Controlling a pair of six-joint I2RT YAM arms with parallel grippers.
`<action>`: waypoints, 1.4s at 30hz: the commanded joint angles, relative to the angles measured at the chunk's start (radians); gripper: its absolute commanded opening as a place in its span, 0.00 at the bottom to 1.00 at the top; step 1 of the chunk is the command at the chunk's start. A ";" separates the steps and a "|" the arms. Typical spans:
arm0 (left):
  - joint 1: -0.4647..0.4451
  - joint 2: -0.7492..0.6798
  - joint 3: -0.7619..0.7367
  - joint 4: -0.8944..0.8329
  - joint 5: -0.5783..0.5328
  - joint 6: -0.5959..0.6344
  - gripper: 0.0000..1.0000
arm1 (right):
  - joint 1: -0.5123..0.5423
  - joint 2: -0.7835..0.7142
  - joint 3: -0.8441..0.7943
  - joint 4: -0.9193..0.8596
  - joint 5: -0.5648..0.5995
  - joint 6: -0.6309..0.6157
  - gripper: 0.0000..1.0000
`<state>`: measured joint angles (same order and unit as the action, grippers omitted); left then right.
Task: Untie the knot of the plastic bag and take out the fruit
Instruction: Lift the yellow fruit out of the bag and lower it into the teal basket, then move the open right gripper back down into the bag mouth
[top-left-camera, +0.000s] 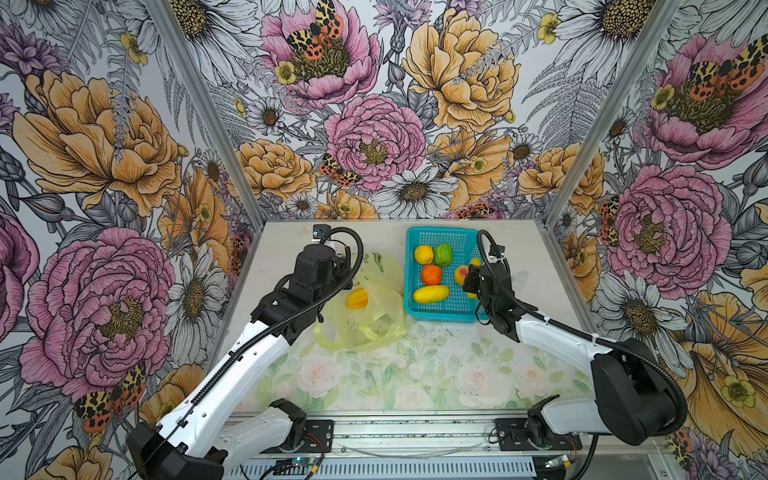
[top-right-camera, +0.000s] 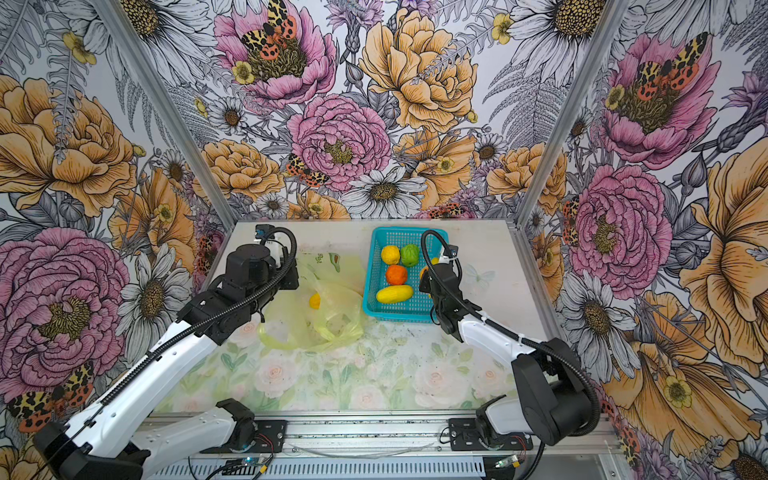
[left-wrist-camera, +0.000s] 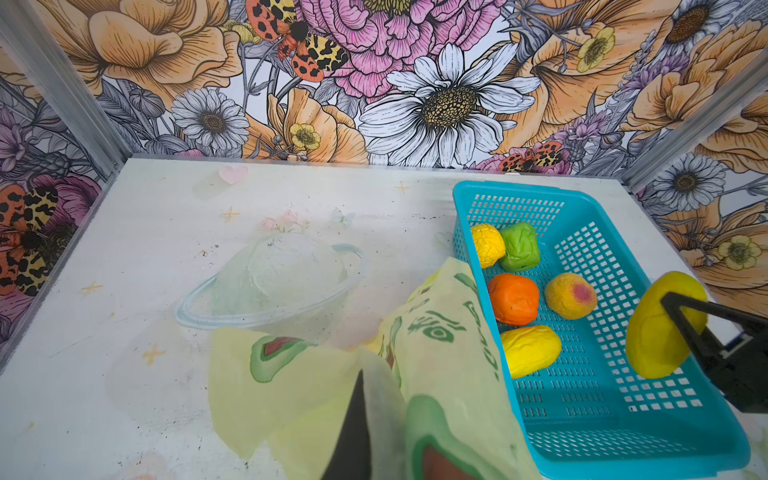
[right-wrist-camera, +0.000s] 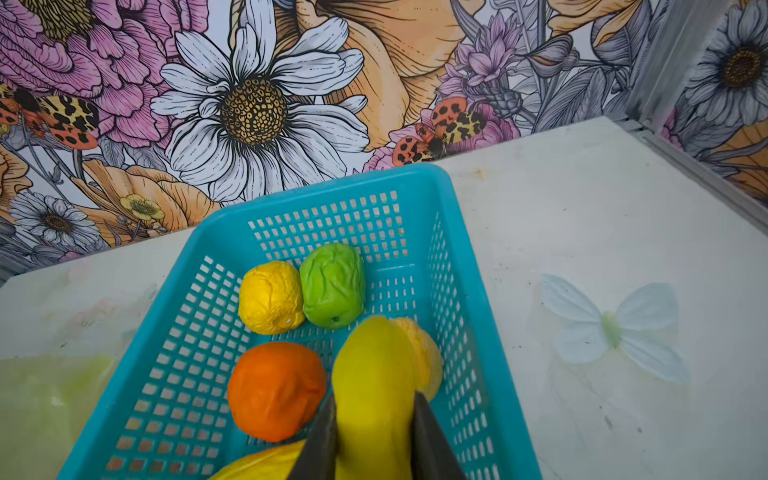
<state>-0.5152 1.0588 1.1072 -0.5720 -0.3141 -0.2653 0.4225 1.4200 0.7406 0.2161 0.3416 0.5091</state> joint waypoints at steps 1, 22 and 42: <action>-0.006 -0.011 0.003 0.004 0.012 -0.014 0.00 | -0.007 0.062 0.085 -0.019 -0.043 0.030 0.00; -0.002 -0.010 0.005 0.004 0.013 -0.012 0.00 | -0.039 0.320 0.236 -0.072 -0.102 0.048 0.05; -0.002 -0.008 0.006 0.004 0.013 -0.013 0.00 | 0.016 -0.008 -0.054 0.180 -0.106 -0.006 0.76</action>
<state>-0.5152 1.0588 1.1072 -0.5720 -0.3141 -0.2653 0.4068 1.4811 0.7139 0.2935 0.2234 0.5323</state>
